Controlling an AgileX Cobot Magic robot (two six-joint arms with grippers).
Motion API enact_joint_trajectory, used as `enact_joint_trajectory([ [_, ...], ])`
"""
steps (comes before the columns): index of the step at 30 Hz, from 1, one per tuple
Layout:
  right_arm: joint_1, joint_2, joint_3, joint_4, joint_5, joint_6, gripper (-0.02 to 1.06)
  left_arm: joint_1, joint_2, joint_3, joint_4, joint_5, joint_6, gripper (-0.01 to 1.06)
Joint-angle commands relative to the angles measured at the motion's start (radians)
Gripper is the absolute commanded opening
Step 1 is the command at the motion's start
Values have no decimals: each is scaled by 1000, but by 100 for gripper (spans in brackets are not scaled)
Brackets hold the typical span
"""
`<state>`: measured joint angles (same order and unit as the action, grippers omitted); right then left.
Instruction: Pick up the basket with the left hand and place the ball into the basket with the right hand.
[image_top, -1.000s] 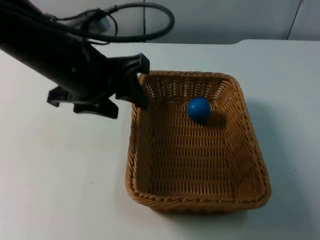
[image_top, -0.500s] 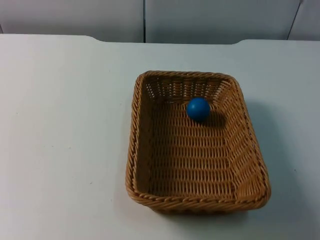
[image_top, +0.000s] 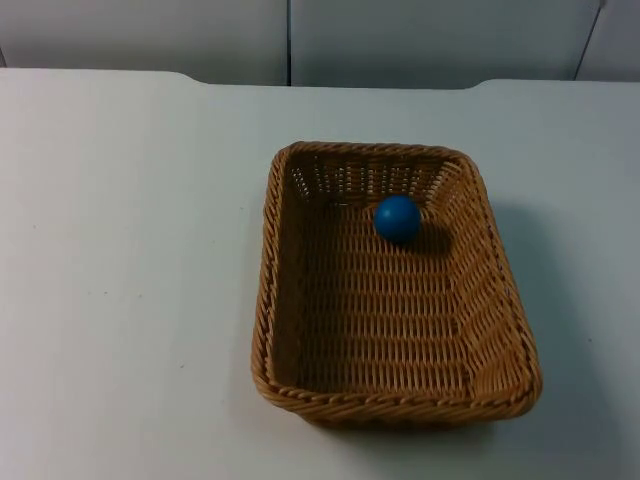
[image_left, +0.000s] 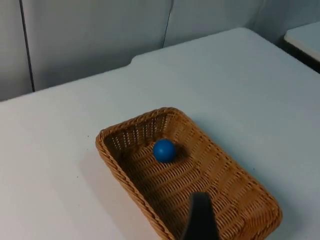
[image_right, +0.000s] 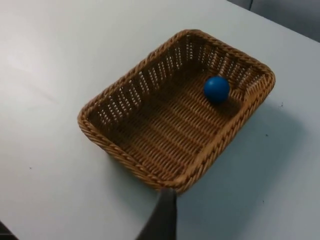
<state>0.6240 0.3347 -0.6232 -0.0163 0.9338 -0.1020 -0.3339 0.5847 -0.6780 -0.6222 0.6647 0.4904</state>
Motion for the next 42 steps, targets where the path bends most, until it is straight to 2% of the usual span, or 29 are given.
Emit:
enact_joint_trajectory([
  [1,2,-56,6,16,20,-13,79,2,-129,56,10,15,-14,59],
  [4,2,-155,6,16,59,-13,79,2,-296,130,58,38,-94,59],
  [5,2,-155,6,16,59,-13,79,2,-296,130,58,38,-94,59],
  [10,2,-305,6,16,139,-2,79,2,-473,138,309,174,-268,59],
  [11,2,-305,6,16,139,-2,79,2,-473,138,309,174,-268,59],
  [14,2,-335,8,16,175,18,79,2,-527,147,372,246,-342,59],
  [16,3,-335,26,16,211,24,79,2,-554,145,375,278,-349,59],
  [20,1,-335,89,16,209,24,79,2,-585,145,409,311,-367,58],
  [23,1,-335,81,16,189,22,79,2,-585,145,432,328,-396,58],
  [27,1,-335,117,16,146,12,79,2,-585,146,470,406,-397,58],
  [42,1,-335,115,10,146,23,79,2,-585,167,448,411,-381,59],
])
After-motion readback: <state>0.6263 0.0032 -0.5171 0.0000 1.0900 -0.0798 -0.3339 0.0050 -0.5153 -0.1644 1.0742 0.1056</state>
